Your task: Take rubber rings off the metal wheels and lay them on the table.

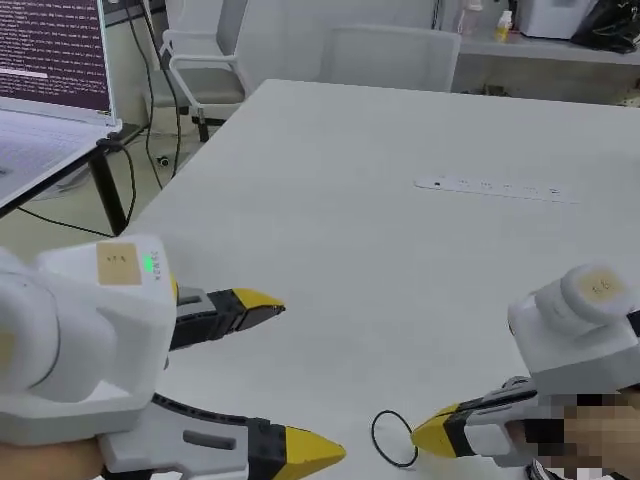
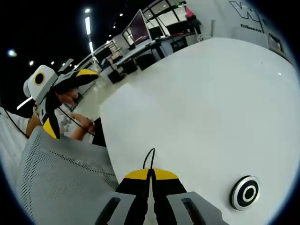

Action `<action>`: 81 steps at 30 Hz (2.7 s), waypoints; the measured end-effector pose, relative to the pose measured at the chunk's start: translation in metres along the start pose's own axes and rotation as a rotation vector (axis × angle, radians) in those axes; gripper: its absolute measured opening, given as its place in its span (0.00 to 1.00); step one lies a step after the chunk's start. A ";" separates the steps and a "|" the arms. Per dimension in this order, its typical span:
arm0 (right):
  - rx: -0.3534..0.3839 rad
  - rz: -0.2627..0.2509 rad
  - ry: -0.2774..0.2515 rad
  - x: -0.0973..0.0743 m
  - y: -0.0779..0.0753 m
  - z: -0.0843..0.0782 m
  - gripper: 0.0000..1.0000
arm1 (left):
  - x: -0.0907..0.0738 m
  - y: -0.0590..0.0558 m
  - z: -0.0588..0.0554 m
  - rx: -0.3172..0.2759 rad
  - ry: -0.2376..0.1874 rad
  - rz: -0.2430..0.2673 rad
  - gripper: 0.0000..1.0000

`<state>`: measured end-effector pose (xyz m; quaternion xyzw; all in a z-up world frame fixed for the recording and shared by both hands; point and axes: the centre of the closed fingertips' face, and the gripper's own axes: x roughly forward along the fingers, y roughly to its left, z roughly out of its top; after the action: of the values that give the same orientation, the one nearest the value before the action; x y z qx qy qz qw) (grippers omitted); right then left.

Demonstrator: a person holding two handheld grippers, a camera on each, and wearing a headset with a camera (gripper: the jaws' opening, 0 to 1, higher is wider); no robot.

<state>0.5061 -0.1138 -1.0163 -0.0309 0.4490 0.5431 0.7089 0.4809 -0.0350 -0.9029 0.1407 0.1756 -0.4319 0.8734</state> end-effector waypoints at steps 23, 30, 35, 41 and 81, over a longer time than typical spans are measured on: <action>0.004 -0.027 0.012 0.007 -0.007 -0.009 0.00 | 0.000 -0.002 -0.005 -0.021 0.008 0.008 0.72; -0.010 -0.031 0.012 0.007 -0.007 -0.009 0.00 | 0.001 -0.004 -0.006 -0.020 0.014 0.007 0.72; -0.027 -0.038 0.011 0.007 -0.007 -0.009 0.00 | 0.000 -0.004 -0.006 -0.020 0.015 0.011 0.72; -0.053 -0.055 0.015 0.005 -0.009 -0.008 0.02 | 0.000 -0.005 -0.007 -0.018 0.019 0.005 0.72; -0.423 -0.045 0.017 -0.089 0.061 0.020 0.32 | 0.001 -0.005 -0.005 -0.044 0.013 0.040 0.71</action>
<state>0.4690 -0.1442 -0.9182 -0.1936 0.3301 0.6091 0.6946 0.4765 -0.0362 -0.9078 0.1277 0.1879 -0.4096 0.8835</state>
